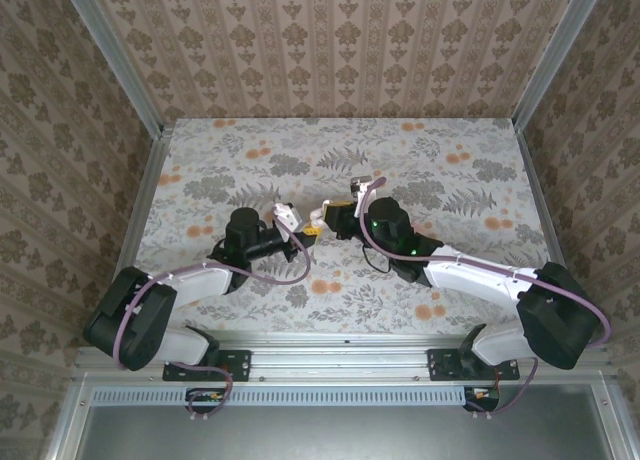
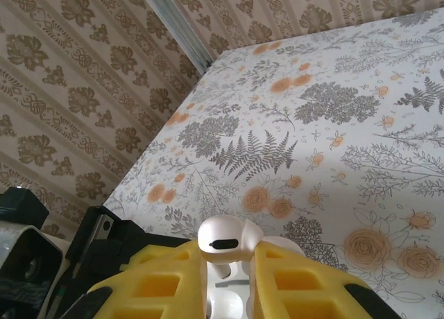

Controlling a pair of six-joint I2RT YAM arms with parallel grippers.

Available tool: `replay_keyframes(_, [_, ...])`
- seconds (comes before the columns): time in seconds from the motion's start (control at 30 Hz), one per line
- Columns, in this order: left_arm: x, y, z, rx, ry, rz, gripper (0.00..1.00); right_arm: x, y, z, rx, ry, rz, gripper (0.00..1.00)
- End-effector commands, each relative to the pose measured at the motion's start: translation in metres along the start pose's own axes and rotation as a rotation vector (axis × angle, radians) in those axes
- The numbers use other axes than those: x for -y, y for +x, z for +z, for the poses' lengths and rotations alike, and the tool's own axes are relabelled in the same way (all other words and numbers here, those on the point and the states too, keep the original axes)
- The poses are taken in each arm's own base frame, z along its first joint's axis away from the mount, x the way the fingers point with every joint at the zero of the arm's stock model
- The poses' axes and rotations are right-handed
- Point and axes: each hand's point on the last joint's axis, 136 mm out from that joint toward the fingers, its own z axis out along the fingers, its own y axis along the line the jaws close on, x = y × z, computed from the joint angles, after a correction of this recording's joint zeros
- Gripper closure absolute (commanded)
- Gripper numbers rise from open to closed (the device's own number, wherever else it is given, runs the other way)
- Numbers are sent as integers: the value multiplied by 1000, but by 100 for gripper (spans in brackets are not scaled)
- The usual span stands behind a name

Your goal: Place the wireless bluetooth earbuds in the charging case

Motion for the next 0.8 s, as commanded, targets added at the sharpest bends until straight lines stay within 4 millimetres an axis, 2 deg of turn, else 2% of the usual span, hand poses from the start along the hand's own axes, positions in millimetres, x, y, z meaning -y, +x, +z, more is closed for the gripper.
replay_keyframes(0.0, [7, -14, -3, 41, 14, 83, 90, -7, 2, 0, 10, -34, -23, 80])
replay_keyframes(0.2, [16, -16, -6, -6, 5, 226, 91, -6, -10, -14, 55, -19, -60, 80])
replay_keyframes(0.57, [5, -12, -20, -83, -124, 418, 90, -13, -43, -67, 133, 0, -87, 80])
replay_keyframes(0.77, [8, -16, -21, -95, -140, 500, 90, -4, -43, -81, 143, 43, -103, 80])
